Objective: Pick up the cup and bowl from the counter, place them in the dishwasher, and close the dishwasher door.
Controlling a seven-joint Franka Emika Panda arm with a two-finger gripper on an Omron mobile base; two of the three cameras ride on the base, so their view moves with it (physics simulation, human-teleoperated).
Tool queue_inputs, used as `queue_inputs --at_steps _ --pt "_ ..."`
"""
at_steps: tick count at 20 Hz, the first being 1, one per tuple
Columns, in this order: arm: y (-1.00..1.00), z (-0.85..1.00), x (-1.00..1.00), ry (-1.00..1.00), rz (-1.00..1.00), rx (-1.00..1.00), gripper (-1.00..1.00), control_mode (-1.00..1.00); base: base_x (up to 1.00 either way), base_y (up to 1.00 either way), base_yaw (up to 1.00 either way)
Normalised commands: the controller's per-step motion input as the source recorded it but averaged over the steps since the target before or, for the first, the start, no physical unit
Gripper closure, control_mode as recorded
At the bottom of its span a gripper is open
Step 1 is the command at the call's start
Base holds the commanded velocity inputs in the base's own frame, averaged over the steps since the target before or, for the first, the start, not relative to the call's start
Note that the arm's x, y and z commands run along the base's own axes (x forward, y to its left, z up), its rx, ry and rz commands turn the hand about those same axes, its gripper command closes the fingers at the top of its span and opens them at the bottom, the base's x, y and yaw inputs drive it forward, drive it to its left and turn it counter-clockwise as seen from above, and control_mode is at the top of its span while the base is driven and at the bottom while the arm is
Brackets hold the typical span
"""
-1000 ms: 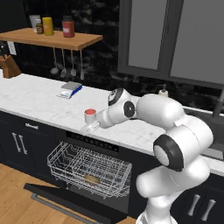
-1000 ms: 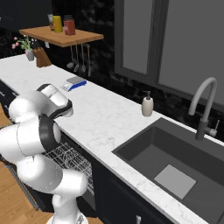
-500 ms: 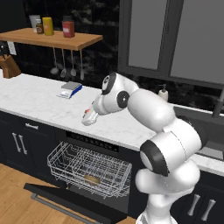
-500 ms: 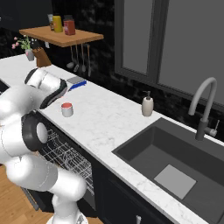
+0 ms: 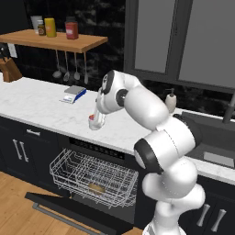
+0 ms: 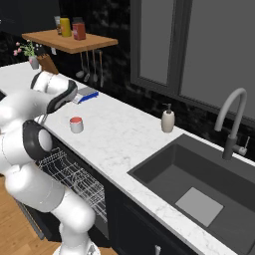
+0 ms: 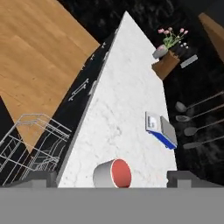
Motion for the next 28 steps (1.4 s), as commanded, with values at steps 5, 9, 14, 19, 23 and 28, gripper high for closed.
queue_inputs --at_steps 5,9,14,19,23,28 --pt "-0.32 0.26 0.01 0.10 0.20 -0.36 -1.00 -1.00 0.00 0.00 0.00" --pt "-0.36 0.53 0.05 0.03 0.21 -0.24 -1.00 -1.00 0.00 0.00 0.00" --pt "-0.35 0.34 0.14 0.22 0.09 -0.09 -1.00 -1.00 0.00 0.00 0.00" --pt "-0.18 0.26 0.25 0.37 0.00 0.00 -1.00 -1.00 0.00 0.00 0.00" --pt "-0.14 0.54 0.09 0.31 0.00 -0.04 -1.00 -1.00 0.00 0.00 0.00" --pt "-0.12 0.53 0.19 0.37 0.11 -0.06 -1.00 -1.00 0.00 0.00 0.00"
